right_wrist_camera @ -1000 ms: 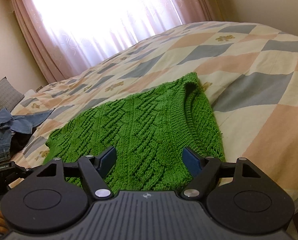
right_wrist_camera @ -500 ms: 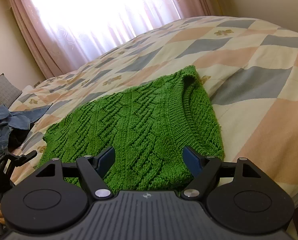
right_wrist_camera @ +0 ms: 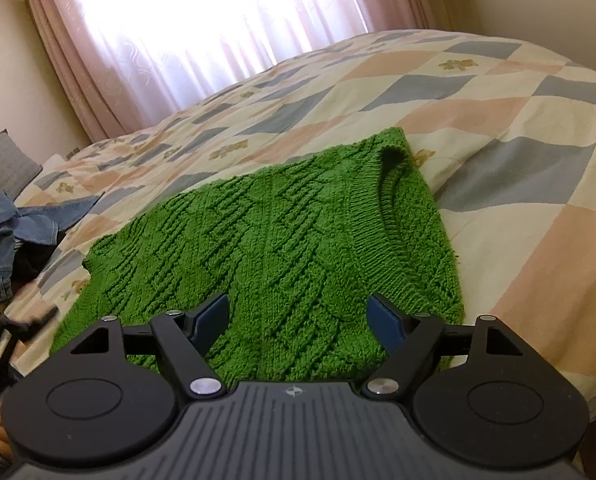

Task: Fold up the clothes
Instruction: 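Grasp the vest's opposite side edge with the right gripper, then lift the left-held edge and fold it over toward the right gripper while the right gripper holds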

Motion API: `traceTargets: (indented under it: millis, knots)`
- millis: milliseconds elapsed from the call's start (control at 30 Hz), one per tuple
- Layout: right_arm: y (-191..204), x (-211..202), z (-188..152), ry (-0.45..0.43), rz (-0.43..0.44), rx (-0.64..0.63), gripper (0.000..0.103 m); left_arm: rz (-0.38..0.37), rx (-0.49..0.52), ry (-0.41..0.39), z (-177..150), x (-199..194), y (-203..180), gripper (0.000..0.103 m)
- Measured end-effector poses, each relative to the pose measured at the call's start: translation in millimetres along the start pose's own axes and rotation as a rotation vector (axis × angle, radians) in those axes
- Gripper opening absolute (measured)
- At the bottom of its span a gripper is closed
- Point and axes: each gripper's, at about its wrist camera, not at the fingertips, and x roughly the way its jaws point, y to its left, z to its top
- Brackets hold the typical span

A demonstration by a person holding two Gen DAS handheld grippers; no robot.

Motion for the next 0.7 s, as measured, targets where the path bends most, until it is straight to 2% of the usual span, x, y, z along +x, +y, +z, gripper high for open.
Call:
traceTargets:
  millis: [67,133,200,267,333,367,400,467,500,567,633,700]
  knots:
    - [-1,-1,0,-0.004,-0.006,0.003,0.080,0.110,0.112,0.038,2,10,-12,0.030]
    - [-2,-1,1,-0.011,-0.011,0.010,0.080,0.233,0.272,0.081,-8,20,-30,0.030]
    - [-2,-3,2,-0.032,-0.018,0.007,0.080,0.316,0.397,0.110,-17,29,-49,0.036]
    - [-2,-7,5,-0.068,-0.027,-0.004,0.079,0.356,0.424,0.098,-19,35,-57,0.039]
    - [-3,-11,7,-0.105,-0.030,-0.030,0.071,0.396,0.448,0.085,-21,41,-65,0.030]
    - [-6,-7,8,-0.082,-0.020,-0.031,0.059,0.424,0.457,0.074,-22,44,-68,0.023]
    - [-10,-3,8,-0.059,-0.009,-0.031,0.041,0.453,0.465,0.063,-22,48,-71,0.018]
    - [-16,4,8,-0.011,0.013,-0.031,0.017,0.494,0.542,0.061,-31,57,-86,0.016]
    - [-24,12,5,0.035,0.015,-0.008,0.009,0.526,0.606,0.064,-38,62,-97,0.016]
    - [-38,16,-1,0.050,0.033,0.039,0.000,0.579,0.741,0.068,-52,67,-117,0.015]
    - [-49,17,-3,0.048,0.067,0.099,0.000,0.602,0.874,0.082,-76,48,-133,0.015]
    - [-54,17,-2,0.052,0.093,0.133,0.000,0.597,1.002,0.099,-94,57,-153,0.015]
